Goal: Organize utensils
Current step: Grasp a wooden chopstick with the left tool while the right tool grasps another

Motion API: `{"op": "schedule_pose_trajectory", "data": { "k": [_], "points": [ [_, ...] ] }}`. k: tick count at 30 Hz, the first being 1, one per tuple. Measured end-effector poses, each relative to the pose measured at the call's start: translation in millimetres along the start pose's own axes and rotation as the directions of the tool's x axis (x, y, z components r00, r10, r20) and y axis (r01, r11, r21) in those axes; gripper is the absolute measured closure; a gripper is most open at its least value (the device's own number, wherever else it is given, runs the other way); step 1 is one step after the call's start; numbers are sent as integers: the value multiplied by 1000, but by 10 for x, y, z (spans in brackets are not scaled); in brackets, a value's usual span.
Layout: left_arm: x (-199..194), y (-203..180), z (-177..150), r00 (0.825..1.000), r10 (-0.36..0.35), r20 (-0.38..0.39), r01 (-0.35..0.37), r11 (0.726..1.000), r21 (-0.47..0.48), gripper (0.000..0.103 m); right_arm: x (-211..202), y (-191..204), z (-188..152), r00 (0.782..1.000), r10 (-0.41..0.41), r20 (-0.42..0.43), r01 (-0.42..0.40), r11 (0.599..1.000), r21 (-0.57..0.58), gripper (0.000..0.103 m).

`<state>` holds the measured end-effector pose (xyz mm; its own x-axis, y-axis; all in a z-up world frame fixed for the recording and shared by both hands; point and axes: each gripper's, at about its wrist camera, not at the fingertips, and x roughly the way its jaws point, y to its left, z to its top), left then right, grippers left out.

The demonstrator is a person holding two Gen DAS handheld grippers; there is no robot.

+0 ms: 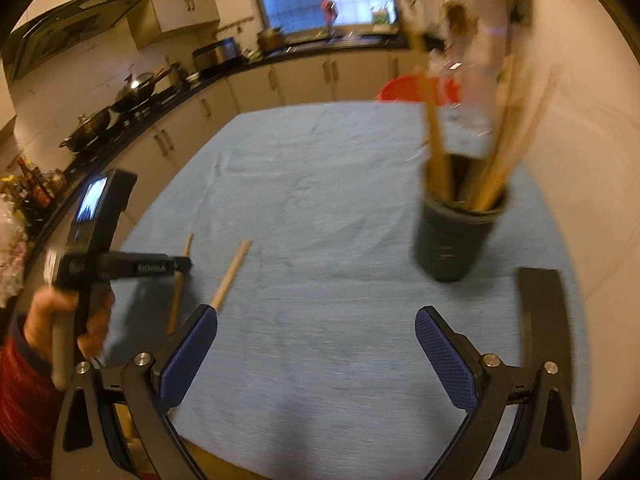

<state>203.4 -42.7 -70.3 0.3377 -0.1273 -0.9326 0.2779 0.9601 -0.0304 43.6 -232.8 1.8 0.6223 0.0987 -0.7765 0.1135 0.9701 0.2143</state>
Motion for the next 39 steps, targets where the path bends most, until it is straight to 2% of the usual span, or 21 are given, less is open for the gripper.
{"op": "schedule_pose_trajectory", "data": {
  "k": [2, 4, 6, 8, 9, 13, 16, 20, 22, 23, 25, 26, 29, 34, 37, 39],
  "points": [
    [-28, 45, -70, 1000, -19, 7, 19, 1000, -15, 63, 171, 50, 99, 998, 43, -53, -41, 998, 37, 16],
    [-32, 62, -85, 1000, -27, 17, 27, 999, -27, 67, 432, 119, 222, 988, 92, -123, -84, 994, 71, 33],
    [-31, 96, -97, 999, -37, 20, 38, 999, -38, 73, 678, 168, 311, 975, 114, -191, -95, 990, 106, 41],
    [-54, 141, -122, 998, -52, 24, 53, 998, -40, 76, 930, 233, 385, 957, 140, -254, -110, 985, 131, 43],
    [-61, 160, -130, 998, -59, 25, 60, 997, -42, 78, 1034, 260, 408, 952, 138, -274, -102, 985, 142, 48],
    [-58, 263, -139, 995, -94, 25, 95, 994, -54, 81, 1396, 367, 502, 927, 144, -346, -86, 980, 178, 50],
    [-65, 346, -151, 993, -119, 23, 120, 991, -60, 86, 1561, 455, 539, 917, 127, -379, -68, 984, 165, 50],
    [-88, 414, -186, 991, -130, 24, 131, 989, -61, 87, 1672, 620, 524, 910, 87, -405, -42, 992, 120, 56],
    [-89, 420, -191, 991, -133, 23, 134, 989, -59, 87, 1732, 694, 513, 905, 58, -422, -25, 996, 82, 65],
    [-79, 409, -182, 991, -131, 22, 132, 990, -57, 87, 1752, 723, 506, 903, 38, -428, -13, 998, 61, 66],
    [-63, 412, -155, 991, -129, 19, 130, 990, -54, 87, 1754, 807, 518, 906, -23, -422, 19, 1000, -13, 77],
    [-60, 411, -142, 992, -128, 18, 129, 990, -54, 87, 1754, 818, 517, 906, -37, -422, 27, 999, -30, 78],
    [-49, 387, -78, 993, -117, 9, 117, 992, -51, 87, 1768, 804, 542, 903, -59, -427, 39, 998, -54, 89],
    [13, 255, 47, 998, -57, 18, 57, 998, -24, 87, 1789, 700, 600, 908, -24, -419, 18, 1000, -19, 95],
    [36, 231, 113, 998, -55, 28, 56, 998, -33, 90, 1780, 645, 607, 913, -4, -408, 6, 1000, 4, 96],
    [26, 238, 132, 995, -92, 36, 93, 995, -39, 93, 1710, 566, 612, 924, 37, -381, -21, 999, 45, 96]
  ]
}}
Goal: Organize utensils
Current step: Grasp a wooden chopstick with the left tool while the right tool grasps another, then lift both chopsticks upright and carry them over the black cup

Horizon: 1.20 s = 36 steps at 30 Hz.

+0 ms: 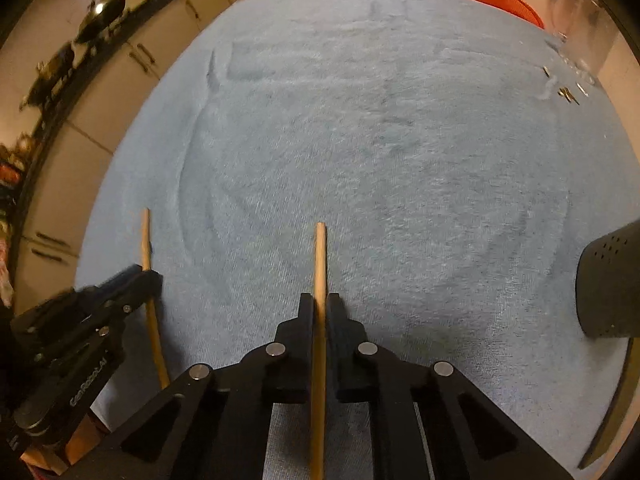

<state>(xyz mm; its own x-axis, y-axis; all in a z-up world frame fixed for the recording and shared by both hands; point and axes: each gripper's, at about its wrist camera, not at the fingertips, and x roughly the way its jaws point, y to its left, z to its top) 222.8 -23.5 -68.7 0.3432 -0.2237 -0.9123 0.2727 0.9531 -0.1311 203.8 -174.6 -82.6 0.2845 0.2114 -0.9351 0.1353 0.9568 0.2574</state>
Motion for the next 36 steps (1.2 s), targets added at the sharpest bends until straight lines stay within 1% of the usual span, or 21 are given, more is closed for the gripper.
{"op": "schedule_pose_trajectory", "data": {
  "k": [1, 2, 5, 7, 10, 13, 16, 19, 25, 31, 36],
  "points": [
    [-16, 2, 3, 1000, -30, 4, 30, 1000, -3, 94, -56, -32, -12, 1000, 23, 13, -23, 1000, 2, 96],
    [-54, -5, 2, 999, -43, 19, 43, 999, -6, 95, -120, -58, -28, 999, 30, 31, -30, 1000, 5, 96],
    [-235, -28, 0, 994, -72, 78, 73, 997, -1, 97, -381, -104, -106, 992, 57, 111, -57, 998, -3, 96],
    [-404, -62, -1, 989, -79, 125, 79, 997, 12, 97, -566, -122, -142, 984, 71, 164, -70, 997, -10, 96],
    [-664, -140, -21, 978, -79, 193, 73, 997, 35, 97, -887, -109, -224, 962, 94, 256, -88, 996, -33, 96],
    [-877, -225, -38, 965, -84, 247, 73, 996, 56, 97, -1133, -117, -320, 939, 109, 326, -98, 994, -51, 96],
    [-1058, -315, -80, 951, -90, 297, 71, 995, 74, 97, -1297, -39, -403, 914, 121, 388, -102, 992, -68, 96],
    [-1198, -390, -115, 938, -93, 333, 70, 994, 80, 97, -1403, 29, -444, 893, 124, 432, -96, 992, -87, 96],
    [-1361, -472, -140, 926, -102, 362, 72, 993, 96, 97, -1624, 36, -605, 849, 140, 510, -97, 989, -110, 96],
    [-1418, -550, -162, 922, -100, 375, 67, 993, 99, 97, -1784, 18, -747, 820, 140, 556, -85, 989, -124, 96],
    [-1480, -578, -152, 915, -97, 391, 61, 993, 102, 97, -1898, 22, -792, 792, 129, 596, -66, 990, -126, 96]
  ]
}}
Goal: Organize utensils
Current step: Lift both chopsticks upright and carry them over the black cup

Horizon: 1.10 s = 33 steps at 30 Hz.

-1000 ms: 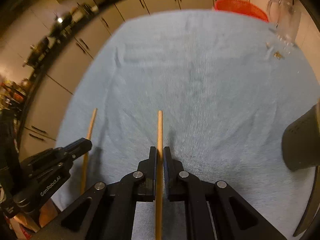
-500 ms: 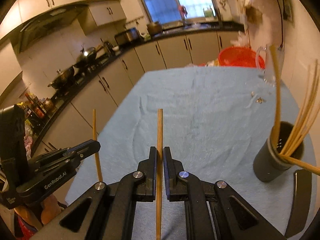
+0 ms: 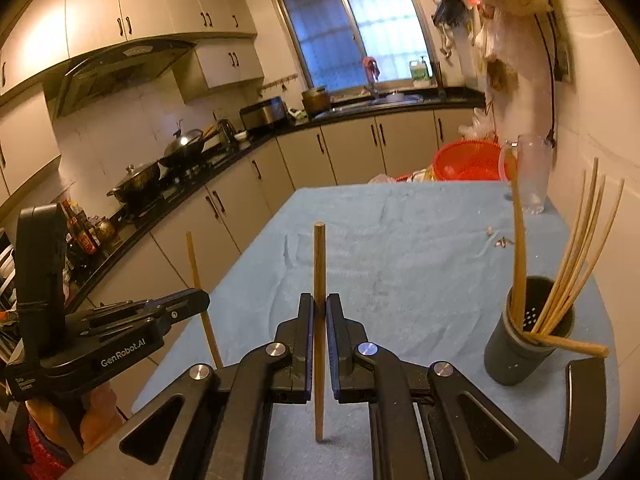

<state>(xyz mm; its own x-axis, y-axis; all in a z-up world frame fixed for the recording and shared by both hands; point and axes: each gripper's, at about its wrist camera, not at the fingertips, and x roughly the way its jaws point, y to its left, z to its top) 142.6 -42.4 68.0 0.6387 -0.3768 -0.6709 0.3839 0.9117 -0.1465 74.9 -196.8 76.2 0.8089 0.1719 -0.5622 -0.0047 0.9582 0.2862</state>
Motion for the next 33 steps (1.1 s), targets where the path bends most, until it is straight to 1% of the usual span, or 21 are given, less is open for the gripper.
{"op": "schedule_pose_trajectory", "data": {
  "k": [8, 33],
  "points": [
    [-56, -71, 52, 1000, 8, 30, -9, 1000, 11, 97, -126, 39, 20, 999, -8, 34, 8, 1000, -7, 96],
    [-95, -187, 153, 999, -2, 36, 1, 999, 40, 97, -505, -59, 99, 994, -15, 110, 13, 1000, 20, 96]
  ]
}}
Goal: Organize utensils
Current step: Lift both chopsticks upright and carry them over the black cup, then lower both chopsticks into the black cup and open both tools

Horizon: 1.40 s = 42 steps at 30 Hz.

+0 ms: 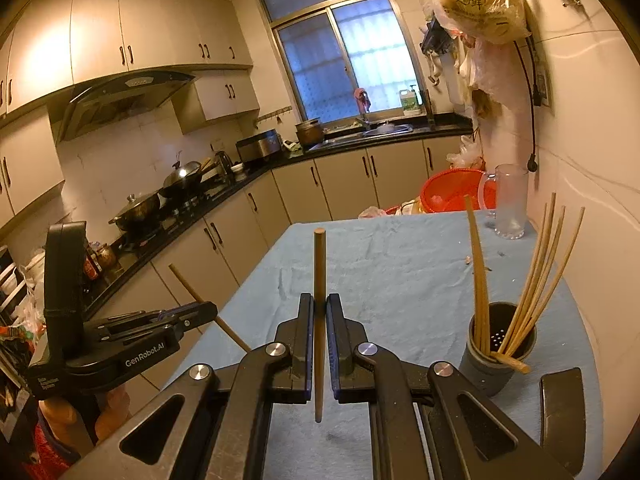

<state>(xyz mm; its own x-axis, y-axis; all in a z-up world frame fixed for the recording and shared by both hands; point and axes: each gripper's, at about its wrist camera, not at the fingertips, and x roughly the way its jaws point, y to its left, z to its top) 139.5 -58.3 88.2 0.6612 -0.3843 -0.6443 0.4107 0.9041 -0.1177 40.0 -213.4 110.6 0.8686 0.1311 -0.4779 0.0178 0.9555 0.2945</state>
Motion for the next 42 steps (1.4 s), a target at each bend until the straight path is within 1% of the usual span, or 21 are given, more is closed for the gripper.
{"op": "schedule_pose_trajectory", "data": {
  "k": [13, 24, 29, 34, 42],
  "points": [
    [-13, -133, 125, 1000, -10, 11, 10, 999, 35, 97, -181, -87, 133, 999, -18, 35, 18, 1000, 5, 96],
    [-1, -278, 253, 999, -30, 12, 29, 998, 64, 97, -384, -202, 260, 997, -28, 74, 26, 999, 31, 96],
    [-35, -394, 382, 998, -57, 24, 55, 995, 79, 97, -542, -304, 376, 993, -40, 114, 34, 998, 49, 96],
    [-83, -591, 593, 995, -95, 43, 91, 991, 95, 97, -748, -462, 535, 983, -70, 170, 59, 996, 71, 96],
    [-173, -1033, 910, 980, -184, 69, 174, 976, 134, 97, -994, -778, 739, 965, -132, 227, 108, 987, 116, 96]
  ]
}}
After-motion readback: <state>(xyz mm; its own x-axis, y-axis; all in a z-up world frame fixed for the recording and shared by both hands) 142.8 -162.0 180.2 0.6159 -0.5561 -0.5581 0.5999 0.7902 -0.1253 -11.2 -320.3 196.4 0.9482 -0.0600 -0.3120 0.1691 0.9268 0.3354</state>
